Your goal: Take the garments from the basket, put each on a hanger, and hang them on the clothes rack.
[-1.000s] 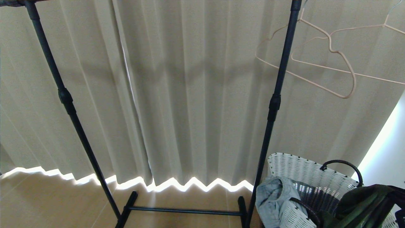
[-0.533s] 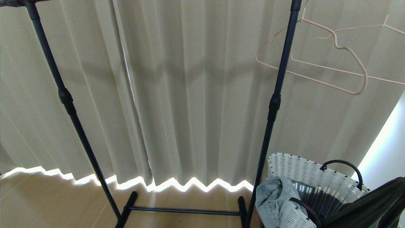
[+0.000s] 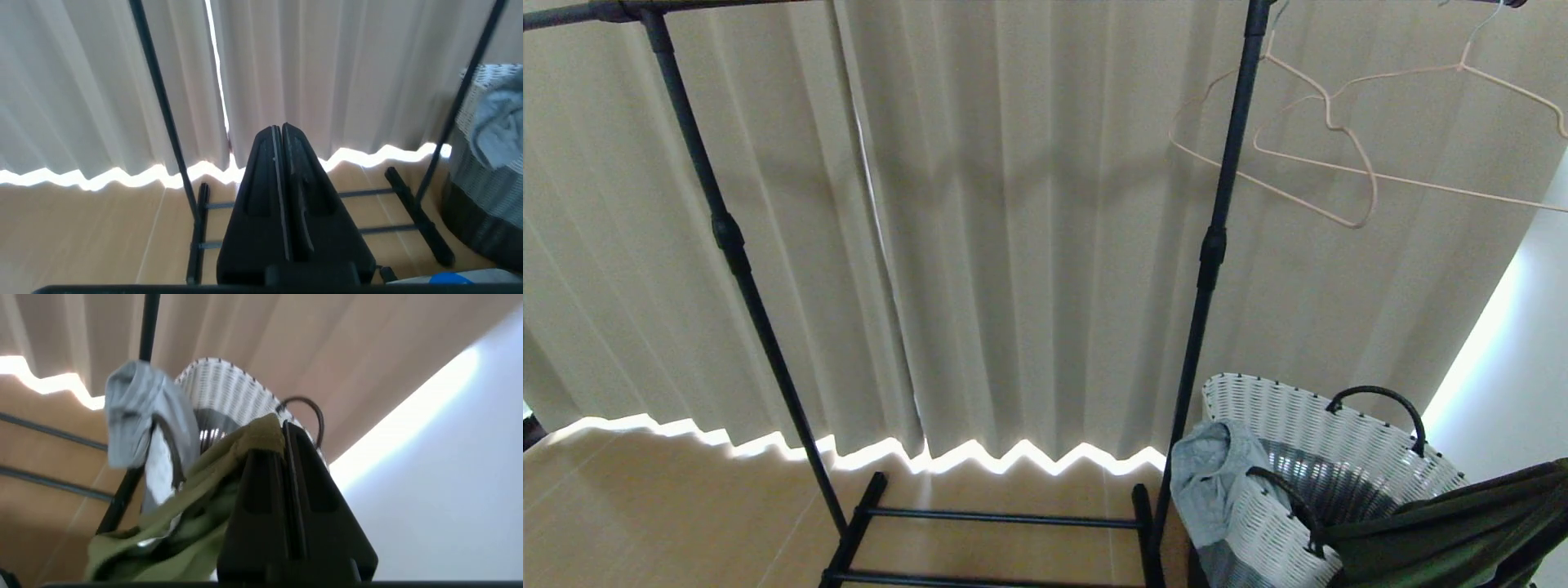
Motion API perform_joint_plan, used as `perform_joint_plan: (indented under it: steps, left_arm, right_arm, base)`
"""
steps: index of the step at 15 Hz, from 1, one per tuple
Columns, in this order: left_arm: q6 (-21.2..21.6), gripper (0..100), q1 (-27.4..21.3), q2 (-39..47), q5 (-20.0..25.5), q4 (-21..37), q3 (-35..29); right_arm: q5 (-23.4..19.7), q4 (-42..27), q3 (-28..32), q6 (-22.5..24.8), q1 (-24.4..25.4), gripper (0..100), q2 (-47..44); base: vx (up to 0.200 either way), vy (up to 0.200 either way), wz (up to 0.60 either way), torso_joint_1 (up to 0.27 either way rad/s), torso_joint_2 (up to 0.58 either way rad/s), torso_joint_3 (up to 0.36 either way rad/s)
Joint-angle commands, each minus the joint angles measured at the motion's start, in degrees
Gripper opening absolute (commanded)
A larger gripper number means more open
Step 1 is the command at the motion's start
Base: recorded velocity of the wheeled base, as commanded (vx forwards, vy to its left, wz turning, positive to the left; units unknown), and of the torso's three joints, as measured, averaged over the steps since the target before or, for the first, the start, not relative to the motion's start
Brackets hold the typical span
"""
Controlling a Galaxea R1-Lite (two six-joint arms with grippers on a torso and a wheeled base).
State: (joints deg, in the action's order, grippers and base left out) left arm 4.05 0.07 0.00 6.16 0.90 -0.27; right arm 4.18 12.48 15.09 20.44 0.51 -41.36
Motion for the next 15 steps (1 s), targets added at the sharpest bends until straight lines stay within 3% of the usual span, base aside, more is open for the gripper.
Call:
perform_joint_plan:
  steps: [1, 7, 15]
  left_arm:
    - [0.00, 0, 0.01, 0.00, 0.00, -0.02, 0.00]
    - [-0.09, 0, 0.01, 0.00, 0.00, -0.02, 0.00]
    - [-0.18, 0, 0.10, 0.00, 0.00, -0.02, 0.00]
  right_arm:
    - [0.04, 0.00, 0.03, 0.03, 0.02, 0, -0.12]
    - [-0.05, 0.00, -0.24, 0.03, 0.19, 0, -0.12]
    - [-1.02, -0.09, -0.77, 0.03, 0.19, 0, 0.32]
  base:
    - [0.000, 0.000, 0.00, 0.000, 0.00, 0.000]
    - [0.000, 0.000, 0.00, 0.000, 0.00, 0.000]
    - [0.000, 0.175, 0.00, 0.001, 0.00, 0.003]
